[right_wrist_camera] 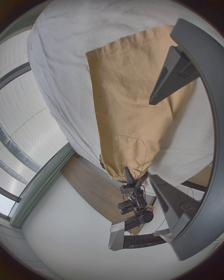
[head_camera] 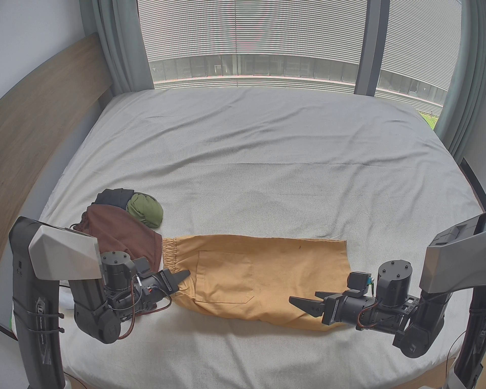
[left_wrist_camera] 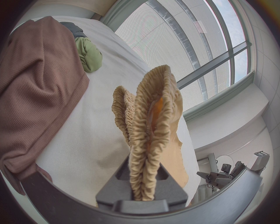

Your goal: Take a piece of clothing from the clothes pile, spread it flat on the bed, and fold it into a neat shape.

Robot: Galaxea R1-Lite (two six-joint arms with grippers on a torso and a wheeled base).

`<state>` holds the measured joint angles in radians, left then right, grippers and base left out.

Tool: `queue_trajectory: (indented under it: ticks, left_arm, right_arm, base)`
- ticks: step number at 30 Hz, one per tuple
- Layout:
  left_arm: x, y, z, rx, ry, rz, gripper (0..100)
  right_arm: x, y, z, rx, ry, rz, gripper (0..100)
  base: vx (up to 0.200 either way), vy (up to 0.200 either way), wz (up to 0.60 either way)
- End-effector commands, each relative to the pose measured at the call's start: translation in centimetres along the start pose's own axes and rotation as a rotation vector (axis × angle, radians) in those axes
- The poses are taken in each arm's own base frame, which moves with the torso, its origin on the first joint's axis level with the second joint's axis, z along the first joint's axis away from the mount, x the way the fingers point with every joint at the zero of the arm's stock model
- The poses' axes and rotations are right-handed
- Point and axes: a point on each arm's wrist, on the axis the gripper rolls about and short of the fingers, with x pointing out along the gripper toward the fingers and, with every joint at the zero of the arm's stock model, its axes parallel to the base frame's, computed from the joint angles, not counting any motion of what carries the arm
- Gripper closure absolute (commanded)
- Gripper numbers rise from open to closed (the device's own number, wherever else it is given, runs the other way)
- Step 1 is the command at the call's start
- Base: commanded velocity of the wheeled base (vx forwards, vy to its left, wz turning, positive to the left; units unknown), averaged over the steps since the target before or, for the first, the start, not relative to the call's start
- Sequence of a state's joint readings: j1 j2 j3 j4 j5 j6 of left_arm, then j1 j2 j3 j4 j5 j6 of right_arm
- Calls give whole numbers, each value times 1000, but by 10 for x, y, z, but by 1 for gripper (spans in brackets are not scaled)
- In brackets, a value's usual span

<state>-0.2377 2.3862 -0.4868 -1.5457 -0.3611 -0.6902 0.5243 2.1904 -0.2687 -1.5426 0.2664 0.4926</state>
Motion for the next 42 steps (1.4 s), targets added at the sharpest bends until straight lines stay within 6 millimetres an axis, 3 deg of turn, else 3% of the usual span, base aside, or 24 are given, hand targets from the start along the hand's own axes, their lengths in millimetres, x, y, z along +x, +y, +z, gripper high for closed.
queue_trajectory:
  ticks: [1, 10, 23, 26, 42]
  left_arm:
    - [-11, 4, 11, -4, -31, 17, 100]
    - [-32, 17, 27, -16, -51, 23, 100]
    - [-39, 21, 25, 3, -44, 43, 100]
    - [-38, 5, 23, 22, -25, -4, 100]
    - [-11, -33, 11, 96, -21, -95, 100]
  right_arm:
    - [1, -1, -1, 0, 3, -1, 0]
    - [2, 0, 0, -1, 1, 2, 0]
    - [2, -1, 1, -1, -3, 1, 0]
    - [1, -1, 2, 0, -8, -1, 0]
    - [-3, -2, 9, 1, -40, -5, 0]
  base:
    - [0, 0, 0]
    - [0, 0, 0]
    - [0, 0, 0]
    - [0, 0, 0]
    - [0, 0, 0]
